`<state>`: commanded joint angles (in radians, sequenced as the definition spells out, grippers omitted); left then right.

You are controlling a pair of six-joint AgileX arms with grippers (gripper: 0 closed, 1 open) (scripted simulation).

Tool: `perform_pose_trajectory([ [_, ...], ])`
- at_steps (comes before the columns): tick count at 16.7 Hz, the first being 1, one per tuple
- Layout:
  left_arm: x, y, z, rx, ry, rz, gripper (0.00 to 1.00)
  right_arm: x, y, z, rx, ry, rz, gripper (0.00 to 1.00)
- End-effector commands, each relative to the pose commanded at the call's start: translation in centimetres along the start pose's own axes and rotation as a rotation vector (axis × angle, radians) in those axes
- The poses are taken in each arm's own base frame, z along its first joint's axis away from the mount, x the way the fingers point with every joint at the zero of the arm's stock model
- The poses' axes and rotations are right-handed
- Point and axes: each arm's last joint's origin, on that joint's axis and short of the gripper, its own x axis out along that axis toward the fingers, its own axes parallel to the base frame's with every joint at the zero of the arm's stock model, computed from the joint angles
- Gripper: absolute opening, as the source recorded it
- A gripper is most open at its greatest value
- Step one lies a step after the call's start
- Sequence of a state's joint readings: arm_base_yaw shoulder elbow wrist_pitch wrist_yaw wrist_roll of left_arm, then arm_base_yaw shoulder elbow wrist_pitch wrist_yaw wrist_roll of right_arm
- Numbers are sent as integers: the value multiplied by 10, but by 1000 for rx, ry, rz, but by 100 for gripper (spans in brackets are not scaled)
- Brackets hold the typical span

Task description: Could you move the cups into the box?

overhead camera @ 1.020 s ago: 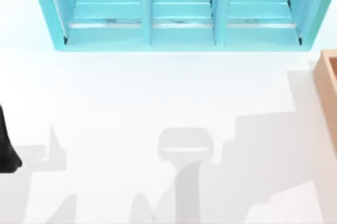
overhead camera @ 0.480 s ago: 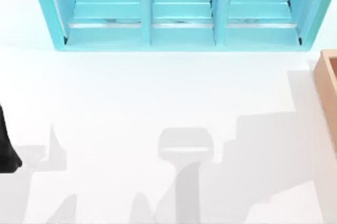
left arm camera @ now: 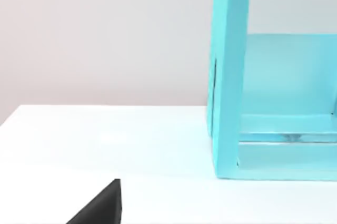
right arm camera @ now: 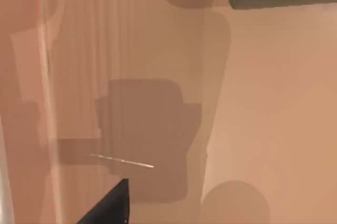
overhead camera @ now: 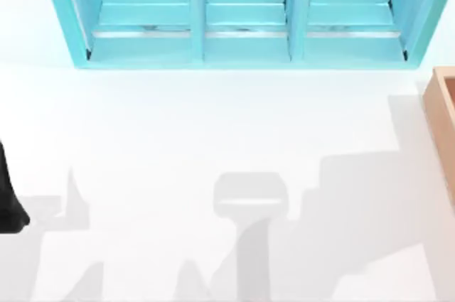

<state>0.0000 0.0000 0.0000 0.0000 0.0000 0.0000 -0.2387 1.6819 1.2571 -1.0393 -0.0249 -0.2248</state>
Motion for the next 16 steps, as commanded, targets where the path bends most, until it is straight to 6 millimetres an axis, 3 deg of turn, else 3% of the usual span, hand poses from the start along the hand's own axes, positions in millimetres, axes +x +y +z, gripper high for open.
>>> perform_pose_trajectory([
  [4, 0, 0, 0, 0, 0, 0, 100, -15, -1, 5, -1, -1, 4, 100],
  [13, 0, 0, 0, 0, 0, 0, 100, -93, 0, 12, -1, 3, -4, 100],
  [16, 0, 0, 0, 0, 0, 0, 100, -99, 0, 11, 0, 0, 0, 100],
])
